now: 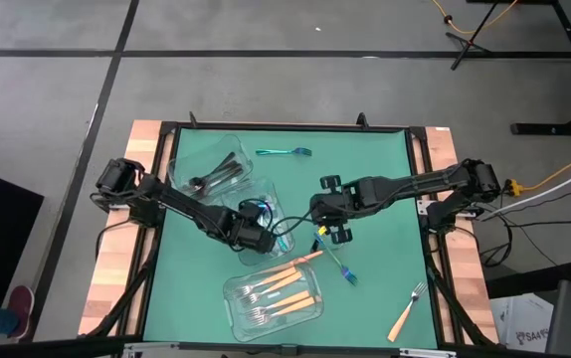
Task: Sort silverware by color (type)
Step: Put the blue fork into the center transparent bin
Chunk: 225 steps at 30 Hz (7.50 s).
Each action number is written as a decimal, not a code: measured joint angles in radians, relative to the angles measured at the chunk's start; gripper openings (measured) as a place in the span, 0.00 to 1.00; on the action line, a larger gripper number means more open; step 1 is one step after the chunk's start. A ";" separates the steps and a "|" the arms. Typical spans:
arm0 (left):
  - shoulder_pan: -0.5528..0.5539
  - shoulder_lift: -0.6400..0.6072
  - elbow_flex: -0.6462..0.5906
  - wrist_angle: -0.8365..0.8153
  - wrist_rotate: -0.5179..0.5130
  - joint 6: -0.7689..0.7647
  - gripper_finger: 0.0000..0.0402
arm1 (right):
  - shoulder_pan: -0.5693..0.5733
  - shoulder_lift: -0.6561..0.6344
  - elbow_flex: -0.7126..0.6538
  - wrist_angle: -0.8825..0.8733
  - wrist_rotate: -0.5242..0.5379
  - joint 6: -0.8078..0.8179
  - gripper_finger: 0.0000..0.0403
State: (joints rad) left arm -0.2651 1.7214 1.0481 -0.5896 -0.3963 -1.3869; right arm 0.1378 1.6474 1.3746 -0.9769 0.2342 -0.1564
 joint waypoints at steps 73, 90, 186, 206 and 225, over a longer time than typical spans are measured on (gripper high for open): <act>-0.083 -0.015 0.000 0.114 -0.272 0.505 0.18 | 0.386 0.100 -0.421 0.438 0.036 1.146 0.23; -0.083 -0.015 0.000 0.112 -0.261 0.507 0.18 | 0.386 0.116 -0.418 0.441 0.021 1.145 0.05; 0.002 -0.418 0.000 0.329 0.096 0.629 0.18 | 0.167 0.117 0.169 0.583 0.401 -1.427 0.00; -0.005 -0.347 0.000 0.299 0.086 0.630 0.18 | 0.168 0.117 0.169 0.569 0.401 -1.421 0.00; -0.004 -0.346 -0.002 0.311 0.073 0.557 0.01 | 0.169 0.117 0.169 0.563 0.384 -1.419 0.01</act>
State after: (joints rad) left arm -0.2695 1.3758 1.0466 -0.2791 -0.3229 -0.8300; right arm 0.3069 1.7645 1.5440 -0.4144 0.6178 -1.5753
